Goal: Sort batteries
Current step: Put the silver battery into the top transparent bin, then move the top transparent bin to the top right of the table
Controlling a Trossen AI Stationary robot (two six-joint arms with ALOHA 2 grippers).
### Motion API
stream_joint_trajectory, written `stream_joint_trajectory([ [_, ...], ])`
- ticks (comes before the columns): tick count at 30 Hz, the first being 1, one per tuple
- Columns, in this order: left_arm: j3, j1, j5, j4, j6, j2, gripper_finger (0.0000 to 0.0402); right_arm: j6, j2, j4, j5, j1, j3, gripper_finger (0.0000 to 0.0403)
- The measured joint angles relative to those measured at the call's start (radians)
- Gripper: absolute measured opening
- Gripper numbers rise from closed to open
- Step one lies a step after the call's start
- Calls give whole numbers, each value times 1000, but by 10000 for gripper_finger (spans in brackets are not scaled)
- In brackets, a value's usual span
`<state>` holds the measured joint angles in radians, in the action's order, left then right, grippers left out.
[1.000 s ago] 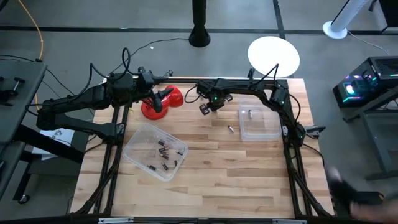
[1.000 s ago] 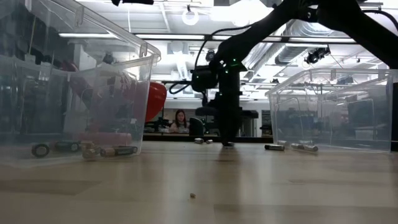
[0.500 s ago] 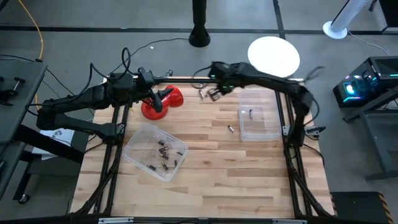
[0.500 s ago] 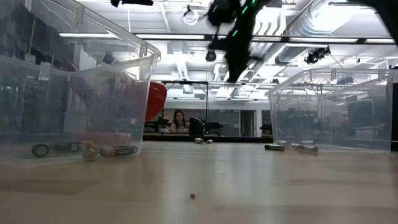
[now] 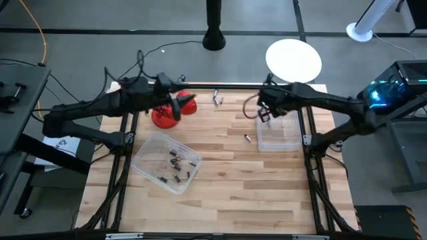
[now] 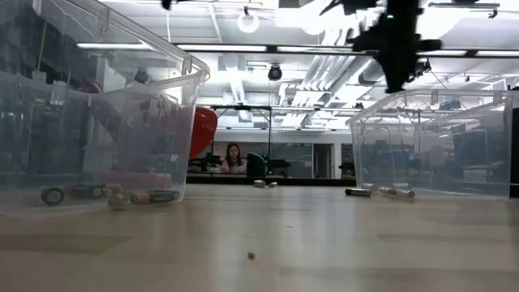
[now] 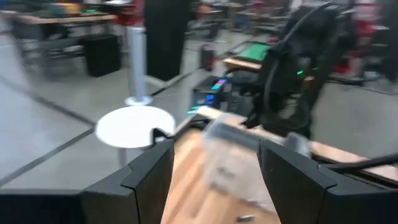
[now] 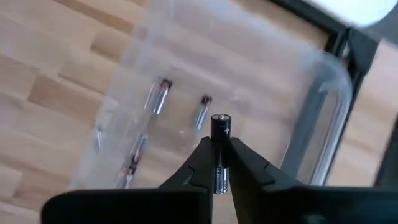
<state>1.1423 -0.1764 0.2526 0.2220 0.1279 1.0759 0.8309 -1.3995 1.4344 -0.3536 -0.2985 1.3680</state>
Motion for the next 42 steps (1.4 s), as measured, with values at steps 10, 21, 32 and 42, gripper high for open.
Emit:
stream_joint_trajectory([
  [10,0,0,-183,-168,18,247,227,49,188,-208,96,76,-154,137],
  [21,0,-1,-198,-126,29,295,227,-66,145,-474,481,275,-130,101],
  [32,0,-49,-197,-123,-17,282,227,17,-32,-198,367,497,-133,8],
  [42,0,-72,-202,-119,8,282,227,-77,-52,-177,201,279,-194,1],
])
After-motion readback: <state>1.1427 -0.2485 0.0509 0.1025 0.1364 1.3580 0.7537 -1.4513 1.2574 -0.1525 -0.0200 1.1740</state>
